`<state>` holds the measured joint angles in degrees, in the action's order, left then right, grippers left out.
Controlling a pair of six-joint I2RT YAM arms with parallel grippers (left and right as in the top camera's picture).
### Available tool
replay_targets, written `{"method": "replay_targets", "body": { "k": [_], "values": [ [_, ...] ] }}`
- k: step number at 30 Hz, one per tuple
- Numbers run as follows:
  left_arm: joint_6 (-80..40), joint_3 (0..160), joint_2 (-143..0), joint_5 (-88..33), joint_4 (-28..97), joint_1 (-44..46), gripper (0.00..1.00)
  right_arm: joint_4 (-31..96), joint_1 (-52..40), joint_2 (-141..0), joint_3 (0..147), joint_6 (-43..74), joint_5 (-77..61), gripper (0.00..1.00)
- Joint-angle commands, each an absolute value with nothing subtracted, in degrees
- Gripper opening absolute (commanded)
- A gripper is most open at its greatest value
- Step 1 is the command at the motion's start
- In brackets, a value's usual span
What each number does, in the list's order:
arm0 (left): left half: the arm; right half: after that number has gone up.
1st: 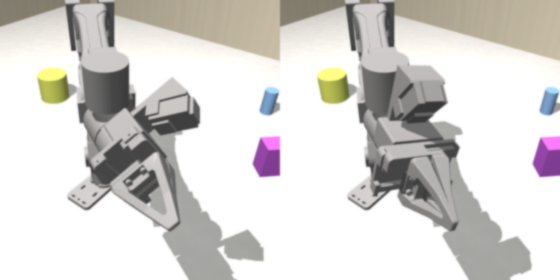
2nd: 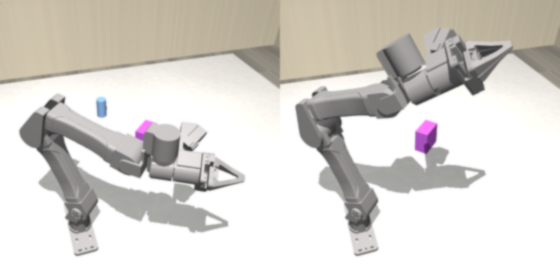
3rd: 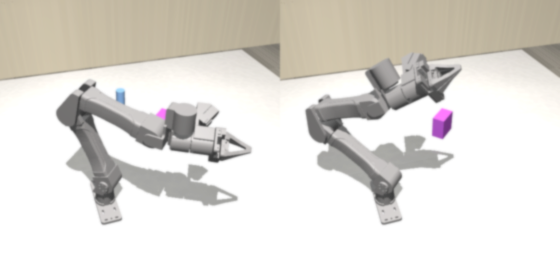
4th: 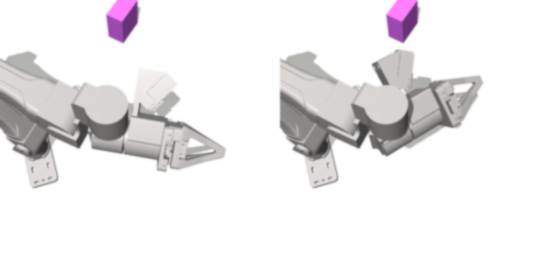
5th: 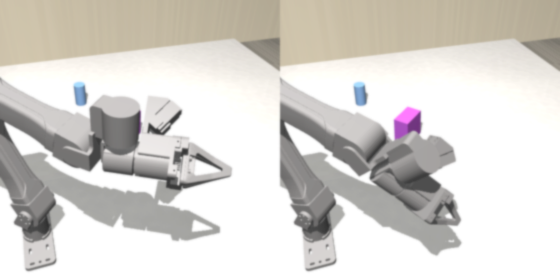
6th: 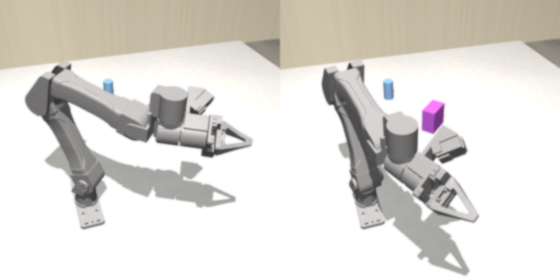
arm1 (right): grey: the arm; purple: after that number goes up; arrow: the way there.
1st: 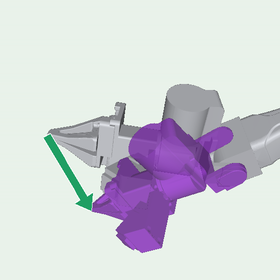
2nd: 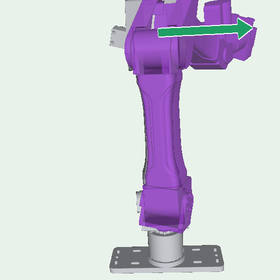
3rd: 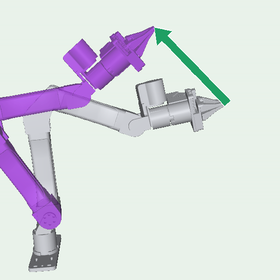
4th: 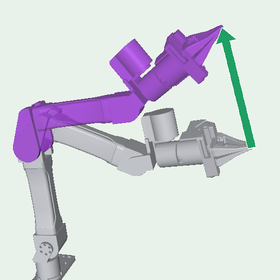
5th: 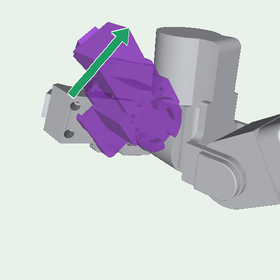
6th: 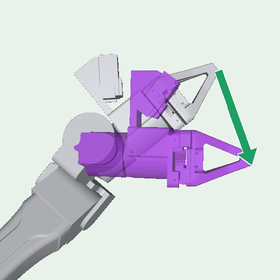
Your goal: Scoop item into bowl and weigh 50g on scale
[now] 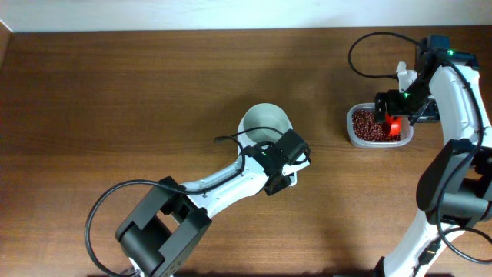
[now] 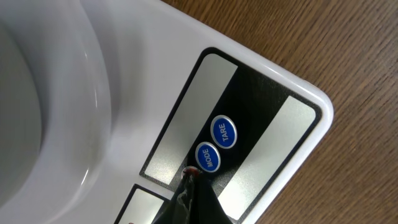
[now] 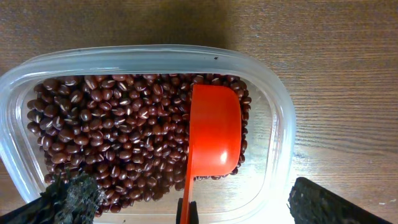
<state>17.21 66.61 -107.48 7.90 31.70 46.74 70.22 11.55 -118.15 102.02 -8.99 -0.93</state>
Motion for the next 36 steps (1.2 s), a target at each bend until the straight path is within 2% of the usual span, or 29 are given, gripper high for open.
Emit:
{"method": "replay_targets", "body": {
  "k": [1, 14, 27, 36],
  "values": [
    [18.3, 65.9, -110.5, 5.6, 31.4, 46.6, 0.0, 70.2, 11.7, -118.6, 101.6, -8.8, -0.4, 0.99],
    [15.9, 65.9, -111.7, 8.8, 30.0, 46.3, 0.0, 70.2, 11.7, -118.6, 101.6, -8.8, -0.4, 0.99],
    [16.6, 67.7, -111.8, 7.7, 34.7, 46.8, 0.0, 70.2, 11.7, -118.6, 101.6, -8.8, -0.4, 0.99],
    [16.3, 67.9, -112.2, 7.8, 33.1, 46.3, 0.0, 70.2, 11.7, -118.6, 101.6, -8.8, -0.4, 0.99]
  ]
}}
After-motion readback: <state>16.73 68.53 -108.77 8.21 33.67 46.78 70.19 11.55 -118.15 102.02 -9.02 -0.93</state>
